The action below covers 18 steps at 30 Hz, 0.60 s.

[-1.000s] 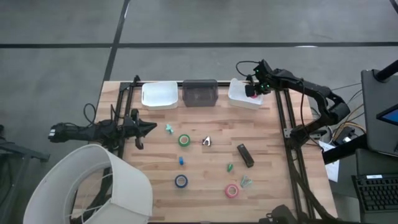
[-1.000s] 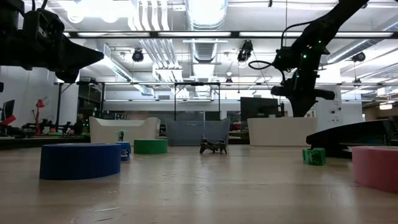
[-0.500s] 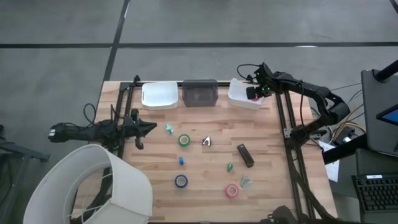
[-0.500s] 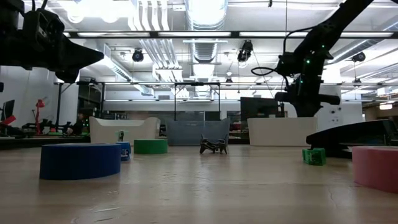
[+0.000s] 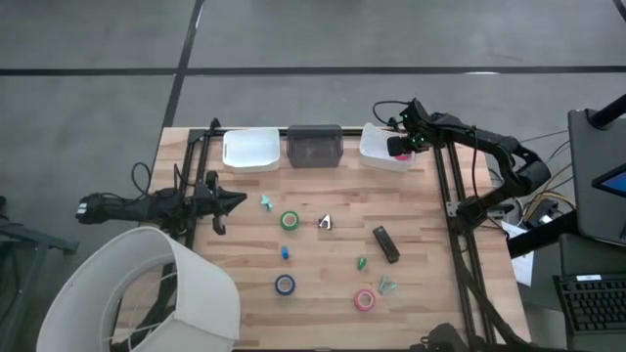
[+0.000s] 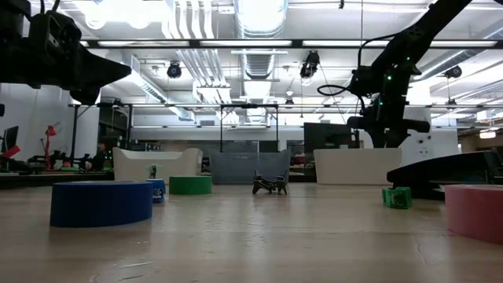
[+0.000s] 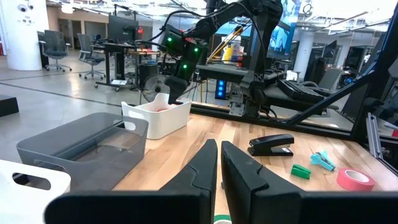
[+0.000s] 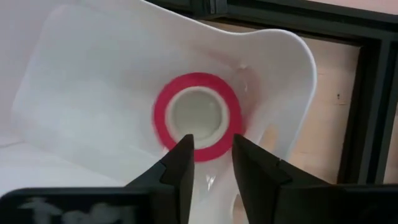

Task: Pick and place Stapler, Stapler remover, tape
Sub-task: Put the green tape into the right white bin

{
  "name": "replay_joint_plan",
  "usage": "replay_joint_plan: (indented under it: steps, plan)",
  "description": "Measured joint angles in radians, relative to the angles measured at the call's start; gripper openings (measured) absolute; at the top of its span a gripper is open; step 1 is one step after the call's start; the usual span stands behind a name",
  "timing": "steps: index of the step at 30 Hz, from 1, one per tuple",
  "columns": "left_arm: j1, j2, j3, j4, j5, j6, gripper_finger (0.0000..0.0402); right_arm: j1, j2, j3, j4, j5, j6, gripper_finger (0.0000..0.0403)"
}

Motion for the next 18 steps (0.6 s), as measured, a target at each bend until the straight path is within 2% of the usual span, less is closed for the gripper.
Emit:
replay_joint_plan:
  steps: [7, 13, 18]
  plan:
    - [0.0, 0.0, 0.0, 0.0, 0.0, 0.0, 0.0026, 0.002, -0.018, 0.06, -0.02, -0.03, -0.009, 0.0129]
    - [0.0, 0.0, 0.0, 0.0, 0.0, 0.0, 0.0026, 0.038, -0.057, 0.112, -0.001, -0.212, 0.001, 0.0138]
    - [0.0, 0.0, 0.0, 0.0, 0.0, 0.0, 0.0026, 0.135, -0.066, 0.136, -0.001, -0.344, 0.042, 0.0137]
